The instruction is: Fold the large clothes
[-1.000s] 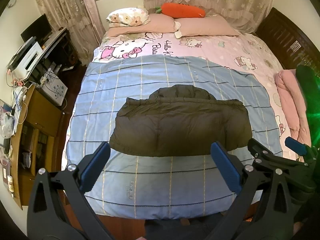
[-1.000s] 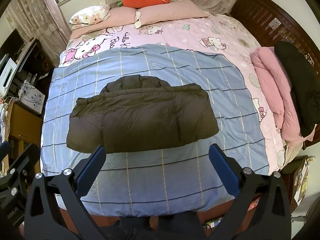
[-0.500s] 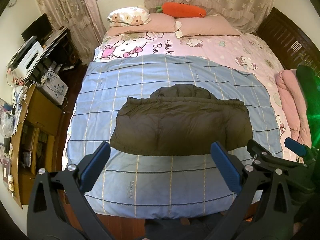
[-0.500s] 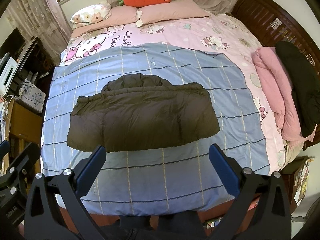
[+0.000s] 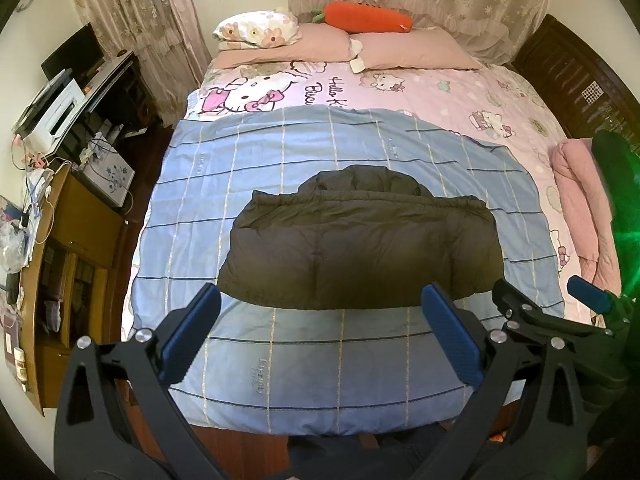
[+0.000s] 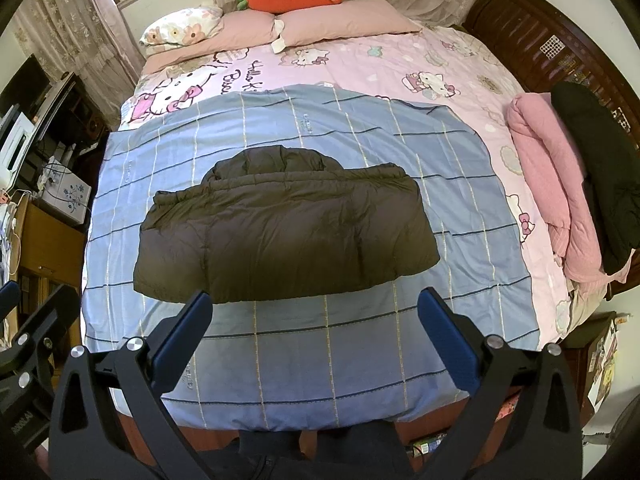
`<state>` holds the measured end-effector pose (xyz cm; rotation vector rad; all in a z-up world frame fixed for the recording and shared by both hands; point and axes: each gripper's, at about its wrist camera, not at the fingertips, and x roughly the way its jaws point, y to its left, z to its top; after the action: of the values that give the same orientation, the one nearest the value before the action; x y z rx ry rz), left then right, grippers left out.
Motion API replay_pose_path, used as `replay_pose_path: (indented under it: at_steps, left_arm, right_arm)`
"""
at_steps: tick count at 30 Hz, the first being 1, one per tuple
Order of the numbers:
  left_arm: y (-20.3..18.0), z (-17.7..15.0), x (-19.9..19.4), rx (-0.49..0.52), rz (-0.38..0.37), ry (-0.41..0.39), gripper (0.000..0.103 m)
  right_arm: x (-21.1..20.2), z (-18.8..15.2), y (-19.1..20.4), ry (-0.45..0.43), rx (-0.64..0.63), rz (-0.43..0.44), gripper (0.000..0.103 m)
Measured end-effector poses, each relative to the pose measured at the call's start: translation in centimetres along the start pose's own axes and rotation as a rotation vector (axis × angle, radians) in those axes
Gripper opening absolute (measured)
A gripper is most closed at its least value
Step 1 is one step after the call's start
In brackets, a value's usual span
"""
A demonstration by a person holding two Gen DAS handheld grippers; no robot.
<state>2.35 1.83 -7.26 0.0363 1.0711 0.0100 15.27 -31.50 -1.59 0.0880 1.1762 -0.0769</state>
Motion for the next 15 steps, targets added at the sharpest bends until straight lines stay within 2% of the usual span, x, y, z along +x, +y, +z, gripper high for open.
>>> replay_pose_path:
  at_steps: [15]
  left_arm:
    - [-0.36, -0.51, 0.62, -0.004, 0.001, 0.004, 0.101]
  right_arm:
    - [0.15, -0.12, 0.12, 0.002, -0.002, 0.000, 0.102]
